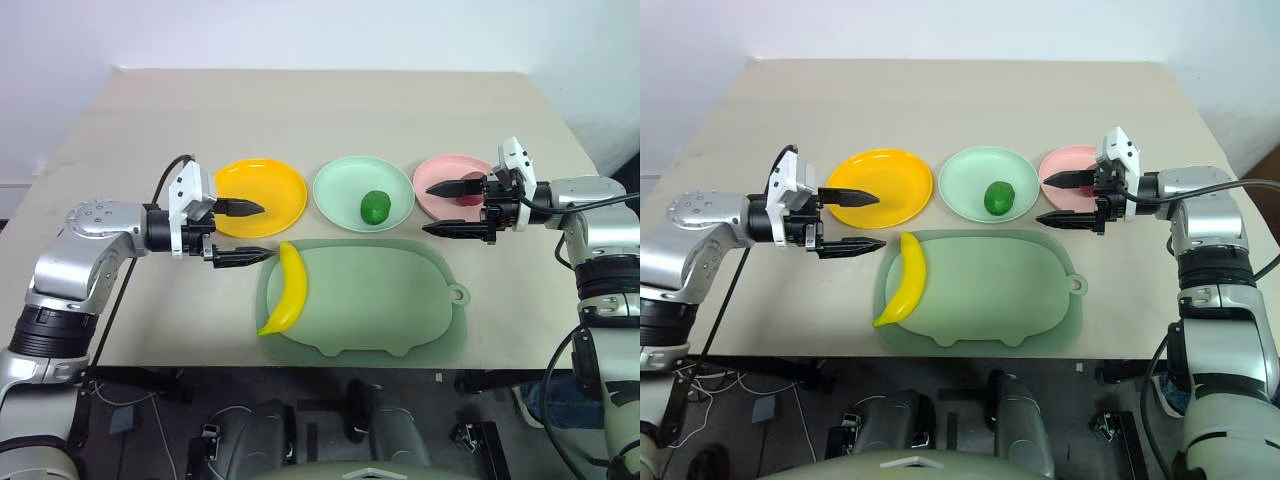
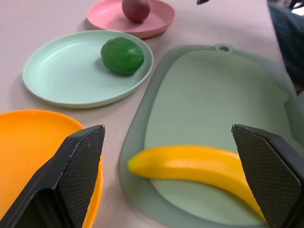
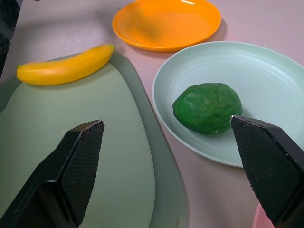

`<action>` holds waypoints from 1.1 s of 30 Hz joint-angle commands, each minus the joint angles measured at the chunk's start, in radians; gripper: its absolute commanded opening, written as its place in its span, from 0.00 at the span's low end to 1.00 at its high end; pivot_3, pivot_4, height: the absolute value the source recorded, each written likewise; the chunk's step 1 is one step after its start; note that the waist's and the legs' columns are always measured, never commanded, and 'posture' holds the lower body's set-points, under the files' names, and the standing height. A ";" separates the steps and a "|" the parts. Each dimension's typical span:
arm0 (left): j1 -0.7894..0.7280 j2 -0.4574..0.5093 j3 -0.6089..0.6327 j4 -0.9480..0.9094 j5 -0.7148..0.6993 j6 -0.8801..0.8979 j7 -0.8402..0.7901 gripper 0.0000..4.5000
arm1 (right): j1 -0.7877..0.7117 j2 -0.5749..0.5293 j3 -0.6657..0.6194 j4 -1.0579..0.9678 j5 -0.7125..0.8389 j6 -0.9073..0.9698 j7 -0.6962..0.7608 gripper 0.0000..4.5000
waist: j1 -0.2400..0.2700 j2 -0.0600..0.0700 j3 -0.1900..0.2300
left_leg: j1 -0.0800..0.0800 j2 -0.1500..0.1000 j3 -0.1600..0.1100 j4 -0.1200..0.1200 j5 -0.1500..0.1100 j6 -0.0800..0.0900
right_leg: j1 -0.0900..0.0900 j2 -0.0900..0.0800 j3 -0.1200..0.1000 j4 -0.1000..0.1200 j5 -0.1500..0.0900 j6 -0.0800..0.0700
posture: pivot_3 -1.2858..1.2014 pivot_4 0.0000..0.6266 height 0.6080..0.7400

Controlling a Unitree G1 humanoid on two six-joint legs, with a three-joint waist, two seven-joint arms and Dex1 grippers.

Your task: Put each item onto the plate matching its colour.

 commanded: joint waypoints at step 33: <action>-0.152 -0.044 -0.197 0.220 0.317 -0.654 -0.392 1.00 | -0.042 0.008 -0.020 -0.004 0.010 0.027 -0.022 0.99 | -0.001 0.000 0.000 | 0.000 0.000 0.001 0.000 0.000 0.000 | 0.000 0.000 0.000 0.000 0.000 0.000 | 0.52 0.24 1.00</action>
